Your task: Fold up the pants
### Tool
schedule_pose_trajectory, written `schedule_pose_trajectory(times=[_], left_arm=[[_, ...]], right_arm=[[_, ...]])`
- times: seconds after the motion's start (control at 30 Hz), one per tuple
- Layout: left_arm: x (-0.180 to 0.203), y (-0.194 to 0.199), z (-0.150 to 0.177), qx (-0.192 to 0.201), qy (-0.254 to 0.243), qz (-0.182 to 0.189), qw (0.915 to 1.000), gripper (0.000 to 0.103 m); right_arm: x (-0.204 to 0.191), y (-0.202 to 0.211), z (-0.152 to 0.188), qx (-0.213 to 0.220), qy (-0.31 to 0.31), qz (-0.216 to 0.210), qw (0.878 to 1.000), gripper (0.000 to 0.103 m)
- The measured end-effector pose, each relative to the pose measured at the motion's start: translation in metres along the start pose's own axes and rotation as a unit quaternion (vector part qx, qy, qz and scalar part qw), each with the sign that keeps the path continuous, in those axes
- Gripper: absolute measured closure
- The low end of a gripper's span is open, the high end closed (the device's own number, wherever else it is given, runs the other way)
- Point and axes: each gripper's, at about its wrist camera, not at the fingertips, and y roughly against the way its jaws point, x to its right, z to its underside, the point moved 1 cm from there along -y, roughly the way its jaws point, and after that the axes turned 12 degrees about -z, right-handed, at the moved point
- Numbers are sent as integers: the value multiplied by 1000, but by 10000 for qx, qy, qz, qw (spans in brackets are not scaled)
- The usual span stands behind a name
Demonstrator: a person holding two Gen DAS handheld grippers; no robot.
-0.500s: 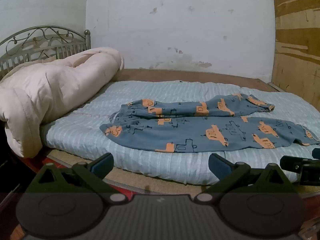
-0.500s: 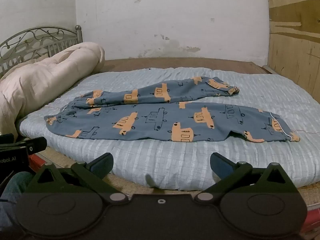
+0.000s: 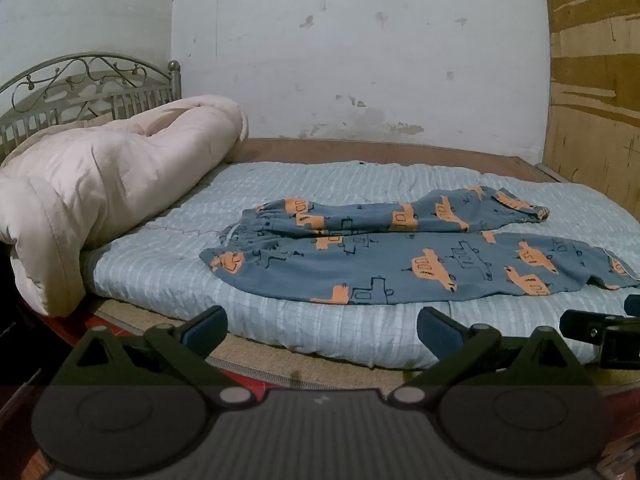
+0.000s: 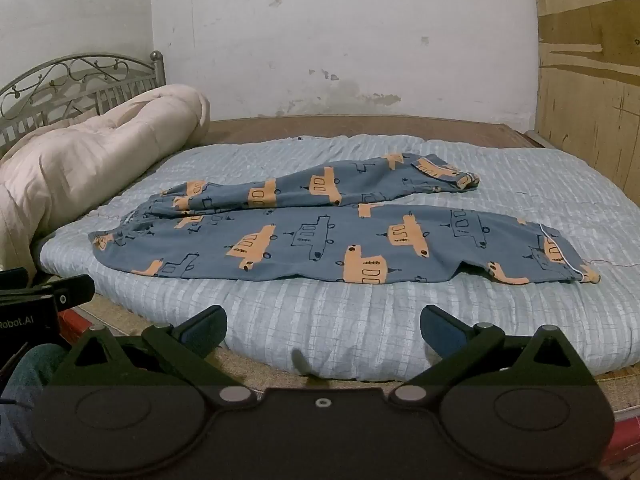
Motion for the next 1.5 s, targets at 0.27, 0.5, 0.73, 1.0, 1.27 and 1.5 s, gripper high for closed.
schedule_pose_trajectory(times=[0.27,0.5,0.73,1.0,1.27,1.5], left_arm=[[0,0,0,6,-3,-5,10000,1],[0,0,0,4,-7,-4,10000,1],[0,0,0,5,-11,-12,10000,1],[1,3,0,4,-23,-21,10000,1],[1,3,0,11,-25,-17,10000,1],[1,4,1,15,-34,-22,10000,1]], right_arm=[[0,0,0,-2,-2,-1,10000,1],[0,0,0,-2,0,-4,10000,1],[0,0,0,-3,0,-2,10000,1],[0,0,0,-1,-2,-1,10000,1],[0,0,0,0,-1,-4,10000,1],[0,0,0,0,1,-4,10000,1]])
